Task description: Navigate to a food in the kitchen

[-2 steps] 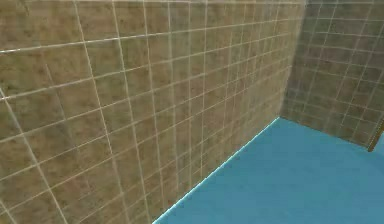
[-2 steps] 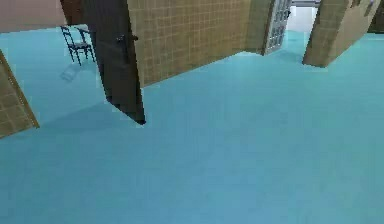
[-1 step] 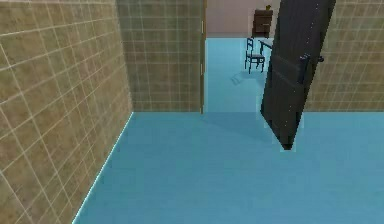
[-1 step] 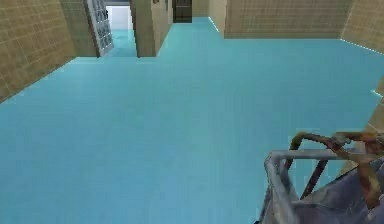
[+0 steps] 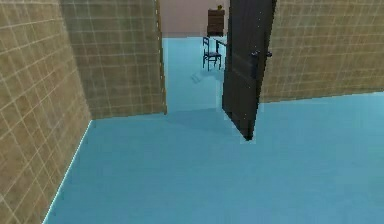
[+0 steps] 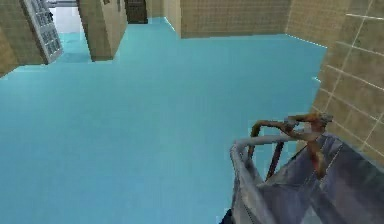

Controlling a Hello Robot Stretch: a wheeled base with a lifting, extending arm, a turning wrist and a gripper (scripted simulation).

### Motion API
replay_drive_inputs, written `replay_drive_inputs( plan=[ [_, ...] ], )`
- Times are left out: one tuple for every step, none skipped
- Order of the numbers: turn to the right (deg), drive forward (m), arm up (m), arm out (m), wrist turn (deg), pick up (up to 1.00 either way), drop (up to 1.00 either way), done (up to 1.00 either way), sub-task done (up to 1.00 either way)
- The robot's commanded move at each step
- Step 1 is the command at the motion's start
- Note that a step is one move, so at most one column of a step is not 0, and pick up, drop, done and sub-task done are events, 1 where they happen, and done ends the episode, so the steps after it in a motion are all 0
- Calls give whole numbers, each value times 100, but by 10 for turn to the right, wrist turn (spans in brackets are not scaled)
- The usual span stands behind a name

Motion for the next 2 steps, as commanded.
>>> replay_drive_inputs(
  plan=[
    [0, 100, 0, 0, 0, 0, 0, 0, 0],
    [0, 100, 0, 0, 0, 0, 0, 0, 0]
  ],
)
